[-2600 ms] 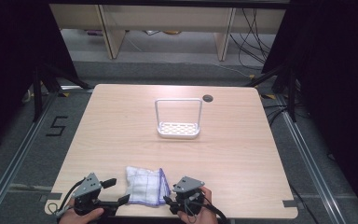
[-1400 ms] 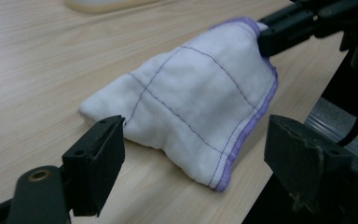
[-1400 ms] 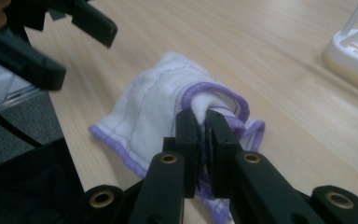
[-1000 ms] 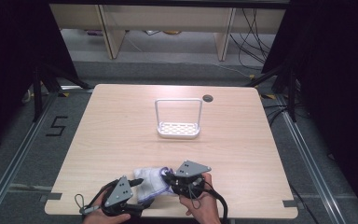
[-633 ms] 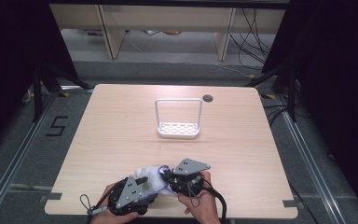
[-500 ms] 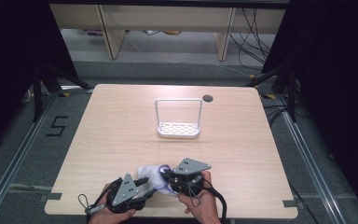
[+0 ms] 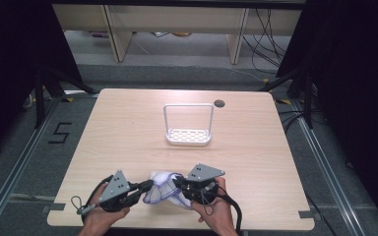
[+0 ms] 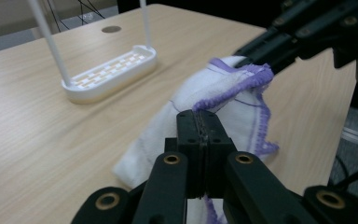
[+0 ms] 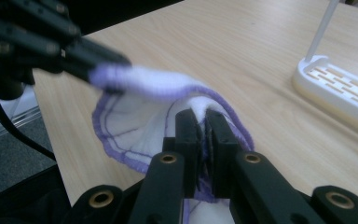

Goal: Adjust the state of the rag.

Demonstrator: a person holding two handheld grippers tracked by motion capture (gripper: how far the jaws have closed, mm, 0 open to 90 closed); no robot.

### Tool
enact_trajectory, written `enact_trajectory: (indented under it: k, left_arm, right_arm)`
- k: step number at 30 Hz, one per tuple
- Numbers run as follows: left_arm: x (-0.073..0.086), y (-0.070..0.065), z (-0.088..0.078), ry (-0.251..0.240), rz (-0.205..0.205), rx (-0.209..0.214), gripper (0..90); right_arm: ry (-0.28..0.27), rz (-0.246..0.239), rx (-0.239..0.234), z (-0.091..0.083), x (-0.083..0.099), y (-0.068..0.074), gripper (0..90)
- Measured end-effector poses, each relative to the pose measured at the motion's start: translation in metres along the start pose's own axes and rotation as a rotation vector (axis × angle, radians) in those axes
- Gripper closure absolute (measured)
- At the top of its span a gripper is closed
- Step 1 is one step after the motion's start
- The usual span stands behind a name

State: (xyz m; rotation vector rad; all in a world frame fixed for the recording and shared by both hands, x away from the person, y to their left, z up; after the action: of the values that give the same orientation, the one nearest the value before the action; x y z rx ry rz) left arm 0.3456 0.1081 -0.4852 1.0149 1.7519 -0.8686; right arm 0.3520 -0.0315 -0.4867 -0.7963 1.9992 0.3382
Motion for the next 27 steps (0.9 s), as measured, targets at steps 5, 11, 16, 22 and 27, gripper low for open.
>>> enact_trajectory:
  k: [5,11,16,22,27]
  left_arm:
    - [-0.025,0.025,-0.006,-0.108,-0.086,0.007,88.1]
    - [-0.032,0.058,-0.012,-0.162,-0.167,-0.027,88.3]
    - [-0.001,0.073,-0.015,-0.134,-0.263,-0.033,88.2]
    - [0.039,0.076,-0.013,-0.064,-0.354,-0.022,88.2]
    - [0.051,0.078,-0.02,-0.045,-0.364,-0.033,88.2]
  right_arm:
    - [-0.034,-0.026,0.027,-0.009,-0.026,-0.017,85.6]
    - [-0.054,-0.063,0.099,-0.015,-0.056,-0.045,85.6]
    - [-0.008,-0.052,0.076,-0.009,-0.027,-0.034,85.5]
    - [0.077,-0.063,0.029,0.005,0.026,-0.007,85.3]
    - [0.12,-0.088,0.004,0.0,0.043,0.009,84.7]
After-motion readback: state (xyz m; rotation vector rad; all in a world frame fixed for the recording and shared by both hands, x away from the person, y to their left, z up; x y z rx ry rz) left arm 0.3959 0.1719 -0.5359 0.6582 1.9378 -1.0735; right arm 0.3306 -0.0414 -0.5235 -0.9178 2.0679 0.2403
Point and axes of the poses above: each handheld gripper's, and its own axes: z roughly forward along the jaws, x roughly out of its underside, y roughly to its left, the point moved 9 cm from there along z, roughly forward along the jaws, and after that the axes turned 15 degrees about x, right-handed, at the moved point
